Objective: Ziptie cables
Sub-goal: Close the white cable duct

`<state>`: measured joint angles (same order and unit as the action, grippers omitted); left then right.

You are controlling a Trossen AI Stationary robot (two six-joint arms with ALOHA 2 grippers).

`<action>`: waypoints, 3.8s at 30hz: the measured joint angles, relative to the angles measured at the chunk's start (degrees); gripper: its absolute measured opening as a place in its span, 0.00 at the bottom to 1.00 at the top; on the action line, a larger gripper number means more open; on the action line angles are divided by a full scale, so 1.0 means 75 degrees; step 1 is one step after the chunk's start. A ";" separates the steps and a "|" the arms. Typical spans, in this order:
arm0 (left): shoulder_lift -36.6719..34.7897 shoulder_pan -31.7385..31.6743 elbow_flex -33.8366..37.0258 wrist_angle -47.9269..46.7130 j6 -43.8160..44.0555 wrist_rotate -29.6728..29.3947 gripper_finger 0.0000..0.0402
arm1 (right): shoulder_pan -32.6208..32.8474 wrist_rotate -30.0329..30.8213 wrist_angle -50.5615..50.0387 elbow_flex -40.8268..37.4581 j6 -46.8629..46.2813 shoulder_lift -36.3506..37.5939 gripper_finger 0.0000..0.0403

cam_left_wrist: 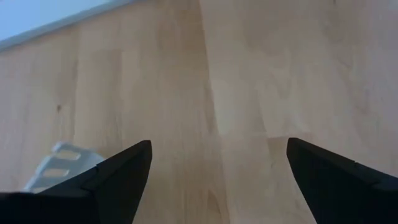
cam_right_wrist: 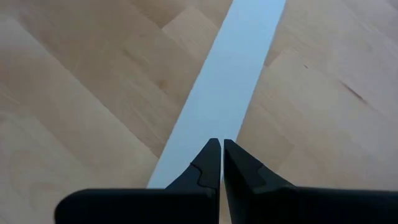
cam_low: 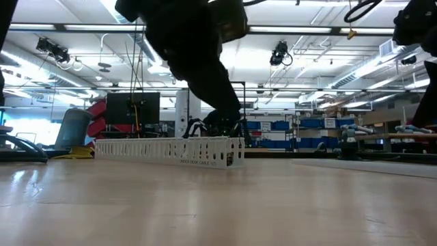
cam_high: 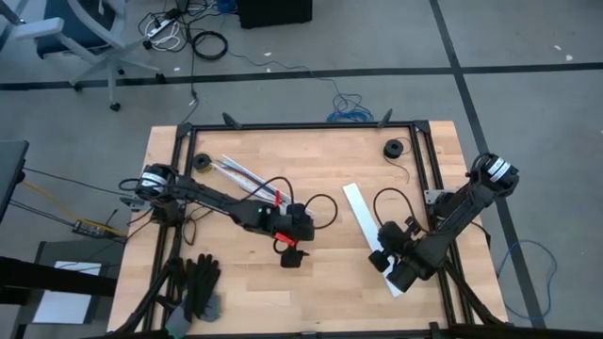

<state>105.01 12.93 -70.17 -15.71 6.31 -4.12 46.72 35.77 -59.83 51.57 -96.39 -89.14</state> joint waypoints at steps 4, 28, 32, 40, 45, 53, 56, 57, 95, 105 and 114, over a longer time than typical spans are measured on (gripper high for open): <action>-0.0089 0.0043 0.0170 0.0133 0.0218 -0.0341 0.87 | -0.0009 0.0003 -0.0003 0.0000 0.0291 0.0000 0.01; -0.1664 0.0178 0.2891 0.2535 0.0215 -0.1573 0.87 | -0.0600 -0.0370 0.0039 0.0006 0.0273 -0.0009 0.08; -0.1664 0.0178 0.2891 0.2676 0.0428 -0.1565 0.87 | -0.0846 -0.0727 0.0059 0.0006 0.0329 -0.0009 0.17; -0.1664 0.0178 0.2891 0.2918 0.0614 -0.1562 0.87 | -0.1343 -0.1033 0.0683 0.0009 0.0203 -0.0009 0.43; -0.1661 0.0187 0.2891 0.2901 0.0611 -0.1562 0.87 | -0.1681 -0.1035 0.1097 0.0009 0.0353 -0.0009 0.62; -0.1658 0.0193 0.2891 0.2873 0.0809 -0.1363 0.87 | -0.1966 -0.1128 0.1155 0.0009 0.0592 -0.0235 0.85; -0.1658 0.0193 0.2891 0.2870 0.0818 -0.1357 0.87 | -0.2025 -0.1164 0.1310 0.0009 0.0608 -0.0515 0.90; -0.1658 0.0193 0.2891 0.2871 0.0820 -0.1355 0.87 | -0.2047 -0.1210 0.1404 0.0009 0.0632 -0.0654 0.91; -0.1956 0.0193 0.2885 0.2469 0.0733 -0.0833 0.87 | -0.1993 -0.1703 0.1720 -0.0033 0.1028 -0.0803 0.42; -0.2326 0.0193 0.2884 0.1727 0.0815 -0.1096 0.87 | -0.2002 -0.1402 0.1768 -0.0013 0.1473 -0.0562 0.12; -0.2323 0.0193 0.2885 0.1752 0.0821 -0.1102 0.87 | -0.1946 -0.1078 0.1677 0.0448 0.2019 -0.0548 0.21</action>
<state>87.59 14.37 -48.53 -2.57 12.47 -12.38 32.13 27.68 -47.26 54.93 -81.25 -93.25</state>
